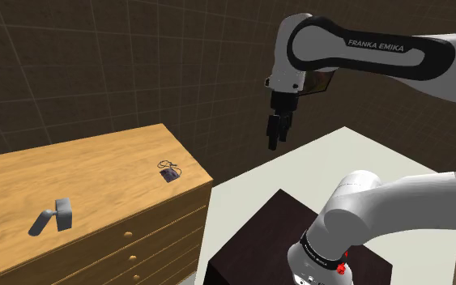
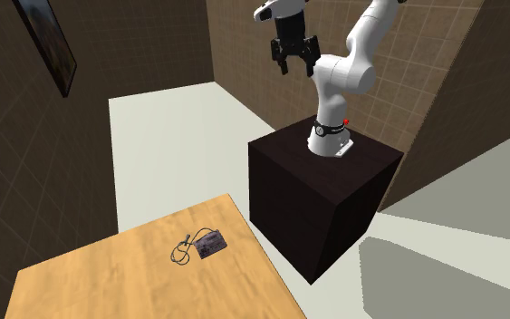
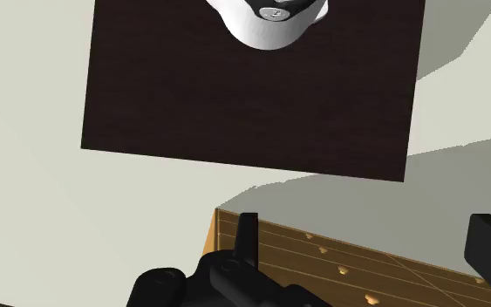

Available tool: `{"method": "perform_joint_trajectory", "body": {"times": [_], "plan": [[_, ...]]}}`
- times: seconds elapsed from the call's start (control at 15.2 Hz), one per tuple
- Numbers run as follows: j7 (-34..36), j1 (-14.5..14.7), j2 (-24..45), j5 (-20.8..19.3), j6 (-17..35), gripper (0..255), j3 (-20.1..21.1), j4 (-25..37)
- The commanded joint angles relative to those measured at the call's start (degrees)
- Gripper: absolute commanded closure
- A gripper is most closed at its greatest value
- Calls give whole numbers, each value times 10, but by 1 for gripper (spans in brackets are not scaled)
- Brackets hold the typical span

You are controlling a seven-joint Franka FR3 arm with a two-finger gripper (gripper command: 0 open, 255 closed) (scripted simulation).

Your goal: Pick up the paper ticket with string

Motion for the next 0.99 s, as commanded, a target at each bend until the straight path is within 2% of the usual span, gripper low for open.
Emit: {"method": "perform_joint_trajectory", "body": {"times": [0.0, 0.46, 0.92], "plan": [[0, 0, 0, 0, 0, 0, 0, 0], [77, -3, 101, 48, 148, 0, 38, -25], [144, -5, 235, 82, 289, 0, 68, -7]]}}
